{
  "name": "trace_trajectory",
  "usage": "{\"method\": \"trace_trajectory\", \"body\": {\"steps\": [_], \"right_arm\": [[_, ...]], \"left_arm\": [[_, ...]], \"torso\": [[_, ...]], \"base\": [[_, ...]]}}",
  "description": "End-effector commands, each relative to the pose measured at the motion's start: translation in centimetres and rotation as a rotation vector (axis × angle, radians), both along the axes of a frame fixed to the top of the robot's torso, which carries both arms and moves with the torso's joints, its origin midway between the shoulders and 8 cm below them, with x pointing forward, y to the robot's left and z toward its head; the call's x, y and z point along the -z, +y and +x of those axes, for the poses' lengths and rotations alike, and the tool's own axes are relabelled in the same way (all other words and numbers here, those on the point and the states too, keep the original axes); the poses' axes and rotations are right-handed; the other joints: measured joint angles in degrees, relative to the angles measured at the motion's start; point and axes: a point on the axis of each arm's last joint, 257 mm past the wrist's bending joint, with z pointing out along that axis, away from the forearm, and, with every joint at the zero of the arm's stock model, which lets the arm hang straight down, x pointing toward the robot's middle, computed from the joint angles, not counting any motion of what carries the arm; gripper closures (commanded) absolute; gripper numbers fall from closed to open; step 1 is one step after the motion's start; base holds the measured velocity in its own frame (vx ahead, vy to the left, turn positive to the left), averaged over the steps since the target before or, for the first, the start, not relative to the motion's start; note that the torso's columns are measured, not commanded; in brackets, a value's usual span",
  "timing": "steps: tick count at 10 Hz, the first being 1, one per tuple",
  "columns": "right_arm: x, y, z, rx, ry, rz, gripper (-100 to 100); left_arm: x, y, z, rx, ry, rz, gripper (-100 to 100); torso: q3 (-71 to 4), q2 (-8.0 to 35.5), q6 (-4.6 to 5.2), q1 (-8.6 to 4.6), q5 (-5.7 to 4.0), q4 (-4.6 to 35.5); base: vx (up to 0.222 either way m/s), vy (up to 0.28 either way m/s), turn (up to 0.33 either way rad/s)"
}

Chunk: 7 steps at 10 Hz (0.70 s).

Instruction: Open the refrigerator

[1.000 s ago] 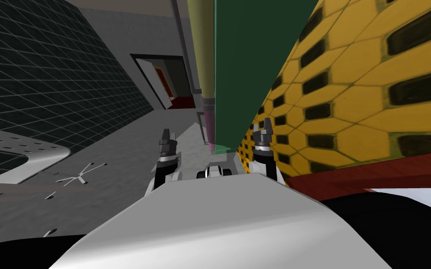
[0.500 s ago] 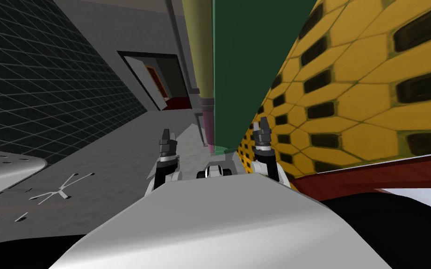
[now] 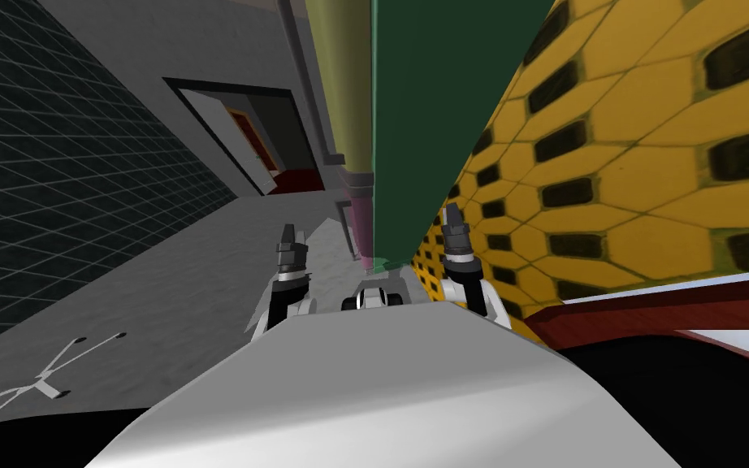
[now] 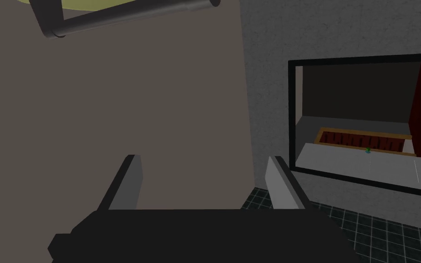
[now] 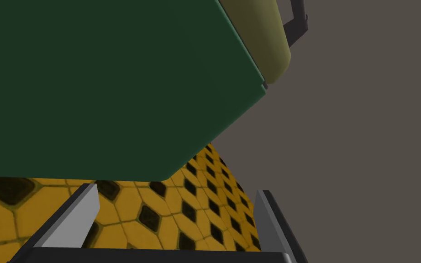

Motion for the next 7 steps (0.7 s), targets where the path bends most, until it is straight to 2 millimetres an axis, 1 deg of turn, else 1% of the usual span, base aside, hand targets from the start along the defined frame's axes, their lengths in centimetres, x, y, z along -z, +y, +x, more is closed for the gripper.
{"method": "trace_trajectory", "body": {"steps": [1,2,4,5,6,7], "right_arm": [[-0.9,1.3,-0.7,0.042,-0.06,-0.128,-100],[-0.8,1.5,-0.7,0.047,-0.059,-0.143,-100],[-1.7,2.8,-1.5,0.086,-0.122,-0.256,-100],[-1.5,3.0,-1.4,0.092,-0.12,-0.276,-100],[-1.8,3.7,-1.8,0.112,-0.153,-0.334,-100],[-1.7,3.9,-1.7,0.115,-0.152,-0.345,-100]], "left_arm": [[0.0,0.0,0.0,0.0,0.0,0.0,0],[0.0,0.0,0.0,0.0,0.0,0.0,0],[0.0,0.0,0.0,0.0,0.0,0.0,0],[0.0,0.0,0.0,0.0,0.0,0.0,0],[0.0,0.0,0.0,0.0,0.0,0.0,0],[0.0,0.0,0.0,0.0,0.0,0.0,0]], "torso": [[0.0,0.0,0.04,-0.02,-0.02,0.0],[-0.1,-0.1,0.04,0.17,0.04,0.0],[-0.1,-0.1,0.04,0.06,0.01,0.0],[-0.1,-0.1,0.03,0.16,0.04,0.0],[0.0,-0.1,0.0,0.09,0.03,0.0],[-0.1,-0.1,0.04,0.06,0.01,0.0]], "base": [[0.122,0.133,-0.254],[0.089,0.104,-0.071],[0.096,0.112,-0.201],[0.08,0.111,-0.08],[0.103,0.103,-0.166],[0.091,0.085,-0.093]]}}
